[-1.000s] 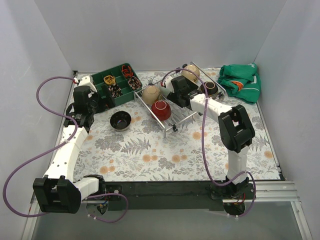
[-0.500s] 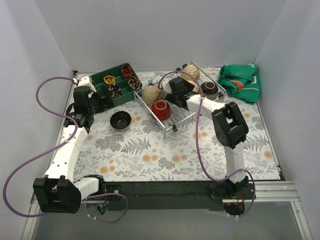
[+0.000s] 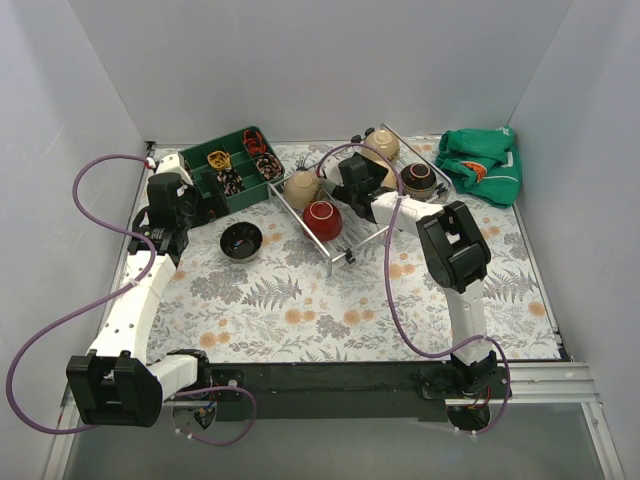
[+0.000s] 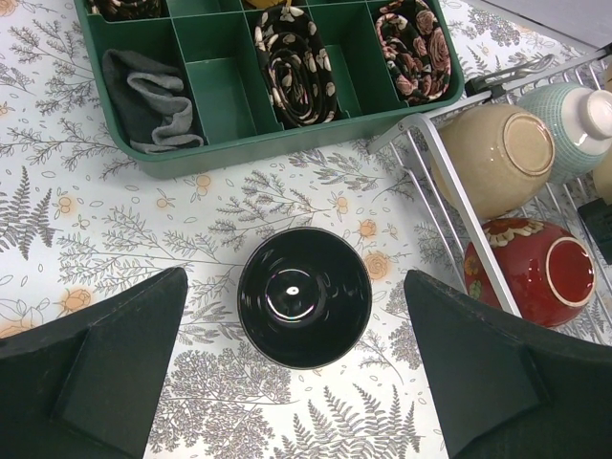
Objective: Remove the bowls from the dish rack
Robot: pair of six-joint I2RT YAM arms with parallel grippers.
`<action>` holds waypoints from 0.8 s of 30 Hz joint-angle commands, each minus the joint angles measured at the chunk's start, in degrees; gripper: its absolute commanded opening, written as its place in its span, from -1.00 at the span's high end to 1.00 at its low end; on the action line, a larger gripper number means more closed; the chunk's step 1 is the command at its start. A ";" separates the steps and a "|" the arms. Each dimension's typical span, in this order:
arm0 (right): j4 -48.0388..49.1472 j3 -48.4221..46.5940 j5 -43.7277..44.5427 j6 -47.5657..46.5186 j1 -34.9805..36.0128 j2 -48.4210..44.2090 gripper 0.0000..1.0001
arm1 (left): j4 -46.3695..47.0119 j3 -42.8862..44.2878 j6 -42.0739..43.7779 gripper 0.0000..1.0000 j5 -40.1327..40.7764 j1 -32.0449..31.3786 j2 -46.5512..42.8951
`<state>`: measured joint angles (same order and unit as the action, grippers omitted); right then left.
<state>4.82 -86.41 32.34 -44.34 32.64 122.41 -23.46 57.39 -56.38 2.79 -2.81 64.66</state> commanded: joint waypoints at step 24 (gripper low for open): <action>-4.02 2.57 -0.60 11.63 2.25 -12.72 0.53 | 3.69 -2.63 0.39 -0.96 -2.70 0.00 -2.35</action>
<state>0.95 -83.13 31.88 -37.63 34.59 115.92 -21.69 55.48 -56.38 1.54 -2.81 64.53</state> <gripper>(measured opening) 0.797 0.982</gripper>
